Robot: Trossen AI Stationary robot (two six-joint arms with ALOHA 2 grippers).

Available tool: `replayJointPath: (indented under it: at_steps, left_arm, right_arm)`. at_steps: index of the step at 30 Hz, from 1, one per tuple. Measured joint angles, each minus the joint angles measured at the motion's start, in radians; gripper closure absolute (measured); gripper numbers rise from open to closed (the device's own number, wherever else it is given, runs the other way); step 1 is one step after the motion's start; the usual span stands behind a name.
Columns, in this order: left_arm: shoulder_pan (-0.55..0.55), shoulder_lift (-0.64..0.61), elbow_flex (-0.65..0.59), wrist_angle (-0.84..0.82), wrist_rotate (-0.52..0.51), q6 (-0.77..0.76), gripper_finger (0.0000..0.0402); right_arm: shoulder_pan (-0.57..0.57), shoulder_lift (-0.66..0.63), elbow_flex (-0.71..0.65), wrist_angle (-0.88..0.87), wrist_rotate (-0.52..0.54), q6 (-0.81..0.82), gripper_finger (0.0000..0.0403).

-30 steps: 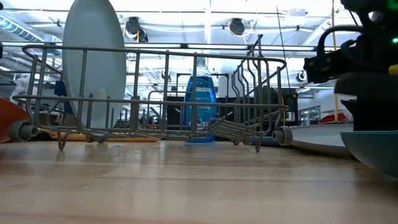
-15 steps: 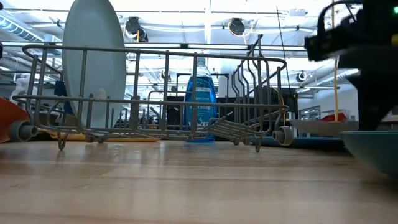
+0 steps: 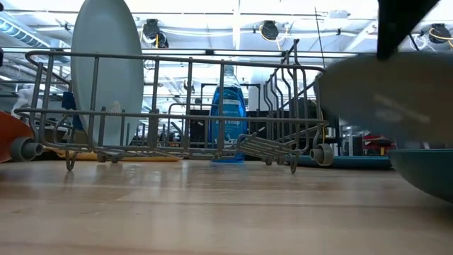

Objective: Sort dishes
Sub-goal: Put the gray plate in the dish rack

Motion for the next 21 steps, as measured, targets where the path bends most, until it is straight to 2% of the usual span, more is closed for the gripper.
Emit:
replayJointPath:
  at_steps: [13,21]
  left_arm:
    - [0.0,0.0,0.0,-0.001,0.0,0.0,0.0265]
    - [0.0,0.0,0.0,-0.001,0.0,0.0,0.0265]
  right_arm:
    - [0.034,-0.011,0.22,-0.032,0.279,0.045,0.0403]
    - [0.034,-0.011,0.354,-0.031,0.478,-0.041,0.0403]
